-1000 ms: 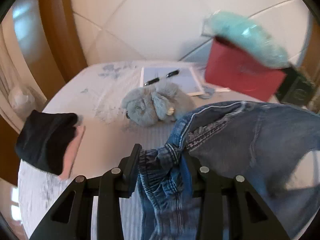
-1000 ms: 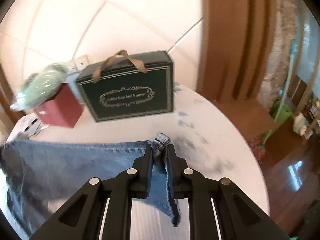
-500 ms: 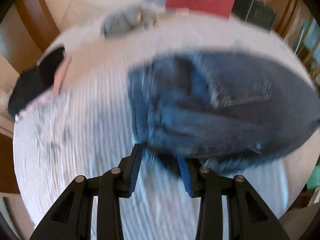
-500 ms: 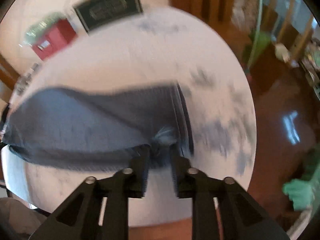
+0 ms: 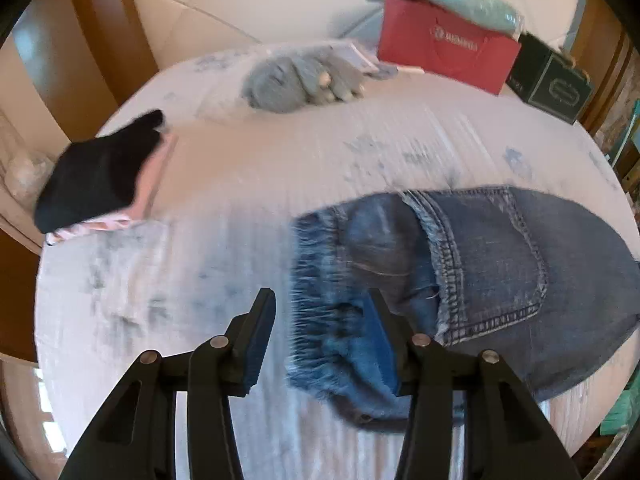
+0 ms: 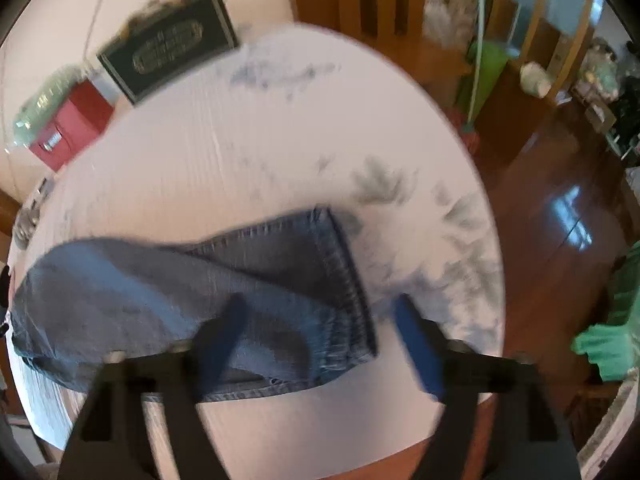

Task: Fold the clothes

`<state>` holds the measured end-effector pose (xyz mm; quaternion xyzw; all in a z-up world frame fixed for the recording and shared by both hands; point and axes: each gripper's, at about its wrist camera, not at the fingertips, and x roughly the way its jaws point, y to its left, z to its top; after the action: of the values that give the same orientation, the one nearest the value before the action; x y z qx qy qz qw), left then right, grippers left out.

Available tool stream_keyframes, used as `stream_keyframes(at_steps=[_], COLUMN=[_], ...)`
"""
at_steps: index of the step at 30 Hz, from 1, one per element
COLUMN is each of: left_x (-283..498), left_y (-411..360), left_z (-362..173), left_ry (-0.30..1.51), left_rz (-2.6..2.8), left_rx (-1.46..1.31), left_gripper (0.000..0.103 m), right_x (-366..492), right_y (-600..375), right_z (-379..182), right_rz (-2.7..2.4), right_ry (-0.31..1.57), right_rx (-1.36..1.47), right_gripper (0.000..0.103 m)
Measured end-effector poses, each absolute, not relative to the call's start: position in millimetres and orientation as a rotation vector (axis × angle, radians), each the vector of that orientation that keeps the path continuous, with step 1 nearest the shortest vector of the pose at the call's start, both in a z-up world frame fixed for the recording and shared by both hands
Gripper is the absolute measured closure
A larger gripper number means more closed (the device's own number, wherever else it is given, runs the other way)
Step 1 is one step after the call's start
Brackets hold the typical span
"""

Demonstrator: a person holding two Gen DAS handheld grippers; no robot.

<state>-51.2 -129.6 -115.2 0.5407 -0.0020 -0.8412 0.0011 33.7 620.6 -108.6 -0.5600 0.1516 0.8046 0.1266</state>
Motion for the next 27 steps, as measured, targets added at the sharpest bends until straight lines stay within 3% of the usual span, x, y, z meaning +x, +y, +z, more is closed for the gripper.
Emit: stream_keyframes(at_steps=[2,3,4,5,10,13,16,17,19,20,24,27], left_x=[-55.9,-57.4,-57.0,-55.7,-54.6,-53.3,-51.1,-51.0,-52.2,-52.5,-51.4,-51.7], left_y=[-128.2,-127.8,-124.3,-121.6,-122.1,-121.9,-119.2,-118.9,-118.5,-118.2,-118.7,-118.4], left_z=[-133.2,-142.4,-149.1,-152.8,-157.9,-160.6,-164.0,-164.7,-165.8,-166.2,-166.6,-167.9], left_ry=[0.008,0.009,-0.010,-0.033,-0.053,-0.078,-0.102,-0.107,-0.122,-0.130,-0.133,-0.132], left_rz=[-2.611,-2.595,-2.579,-2.574,-2.568,-2.565,-2.570,-2.570,-2.569,-2.569,-2.559,-2.546], left_rx=[1.734,1.751,1.763,1.765,1.769,1.770,1.764,1.763,1.764,1.765,1.775,1.777], left_gripper=[0.056,0.056,0.057,0.057,0.056,0.056,0.056,0.056,0.056,0.056,0.054,0.053], right_x=[30.4,28.1,25.7,23.4,11.6,36.2,61.4,66.8,76.6,81.0,90.3,88.5], right_y=[616.0,613.3,610.6,608.0,594.6,592.4,604.5,610.8,619.3,621.5,625.4,633.7], right_z=[-112.3,-107.7,-103.0,-98.3,-74.8,-10.7,-23.3,-47.8,-95.5,-118.2,-124.9,-113.1], right_rz=[2.334,2.346,2.357,2.369,2.422,2.590,2.516,2.430,2.250,2.156,2.171,2.227], right_ry=[0.424,0.409,0.395,0.380,0.307,0.288,0.280,0.286,0.290,0.287,0.361,0.460], right_rx=[-1.642,-1.625,-1.608,-1.591,-1.503,-1.220,-1.307,-1.413,-1.626,-1.731,-1.697,-1.569], right_gripper=[0.011,0.018,0.071,0.099,0.096,0.096,0.094,0.090,0.059,0.053,0.050,0.036])
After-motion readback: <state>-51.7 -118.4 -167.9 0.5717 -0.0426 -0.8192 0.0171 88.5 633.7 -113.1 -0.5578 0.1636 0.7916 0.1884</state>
